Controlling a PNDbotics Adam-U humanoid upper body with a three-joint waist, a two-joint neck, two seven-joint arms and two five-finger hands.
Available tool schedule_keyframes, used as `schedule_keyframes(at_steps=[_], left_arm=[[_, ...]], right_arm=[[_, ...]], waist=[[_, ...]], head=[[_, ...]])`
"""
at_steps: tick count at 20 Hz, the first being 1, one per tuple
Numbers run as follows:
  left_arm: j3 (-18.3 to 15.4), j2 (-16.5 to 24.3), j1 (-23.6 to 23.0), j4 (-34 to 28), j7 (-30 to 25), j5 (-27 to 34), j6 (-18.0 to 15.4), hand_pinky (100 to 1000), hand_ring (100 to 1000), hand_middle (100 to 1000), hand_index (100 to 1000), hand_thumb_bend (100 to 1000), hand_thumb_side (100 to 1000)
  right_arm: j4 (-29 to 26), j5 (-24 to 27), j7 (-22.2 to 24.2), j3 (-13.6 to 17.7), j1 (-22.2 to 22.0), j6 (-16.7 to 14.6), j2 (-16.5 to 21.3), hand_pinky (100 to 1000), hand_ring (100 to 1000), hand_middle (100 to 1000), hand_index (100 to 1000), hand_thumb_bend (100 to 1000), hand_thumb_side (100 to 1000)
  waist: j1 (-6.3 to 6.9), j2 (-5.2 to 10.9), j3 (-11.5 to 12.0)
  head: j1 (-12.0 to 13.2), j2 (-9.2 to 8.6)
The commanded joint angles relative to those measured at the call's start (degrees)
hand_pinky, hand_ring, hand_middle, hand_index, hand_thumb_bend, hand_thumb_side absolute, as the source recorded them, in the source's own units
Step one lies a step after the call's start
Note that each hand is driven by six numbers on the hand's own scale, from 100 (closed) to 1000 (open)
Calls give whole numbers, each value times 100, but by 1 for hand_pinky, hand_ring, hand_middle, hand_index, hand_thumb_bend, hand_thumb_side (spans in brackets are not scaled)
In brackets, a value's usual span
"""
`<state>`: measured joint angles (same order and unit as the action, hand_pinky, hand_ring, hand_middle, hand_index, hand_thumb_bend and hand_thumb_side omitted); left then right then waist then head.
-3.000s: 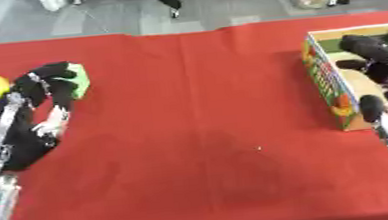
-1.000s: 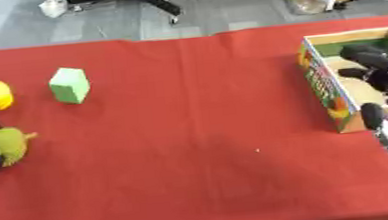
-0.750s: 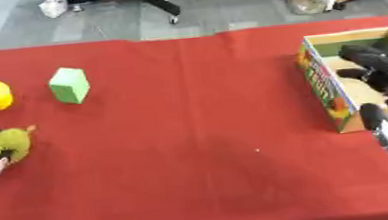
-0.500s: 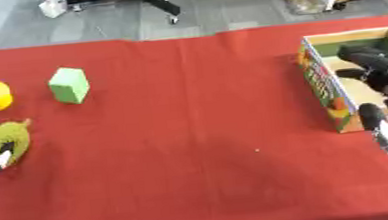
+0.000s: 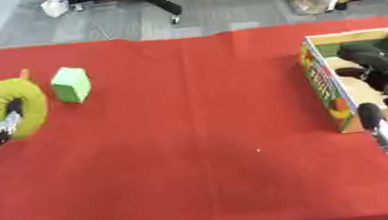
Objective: Pick up the objects with one hand, pass them to the other hand, and then place them into the box on the other side of the table.
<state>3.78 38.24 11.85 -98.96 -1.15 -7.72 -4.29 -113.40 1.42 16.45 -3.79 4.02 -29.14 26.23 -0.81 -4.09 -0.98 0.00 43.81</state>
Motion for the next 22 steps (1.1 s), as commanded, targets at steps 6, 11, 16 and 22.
schedule_keyframes(at_steps=[6, 11, 16, 22], left_arm=[[440, -1079, 423, -461, -617, 1687, 36, 436, 338, 321, 541, 100, 496], [887, -1634, 491, -116, -999, 2128, 207, 444, 346, 328, 545, 100, 553], [1312, -2074, 510, 346, -1385, 2612, 335, 451, 353, 334, 548, 100, 624], [1727, -2457, 568, 733, -1741, 3033, 439, 461, 362, 343, 553, 100, 676]], right_arm=[[-119, 218, -14, -167, 421, -537, 652, 862, 957, 938, 945, 100, 414], [-119, 322, 22, -374, 794, -1000, 1086, 844, 936, 923, 954, 100, 348], [-119, 348, 97, -638, 1216, -1465, 1502, 831, 924, 911, 960, 100, 233], [-119, 393, 265, -985, 1690, -1767, 1714, 827, 924, 905, 959, 100, 181]], waist=[[-41, 116, 4], [-59, 81, 11], [-66, 45, 23], [-56, 6, 44]], head=[[-33, 30], [-22, 30], [-9, 30], [-13, 30]])
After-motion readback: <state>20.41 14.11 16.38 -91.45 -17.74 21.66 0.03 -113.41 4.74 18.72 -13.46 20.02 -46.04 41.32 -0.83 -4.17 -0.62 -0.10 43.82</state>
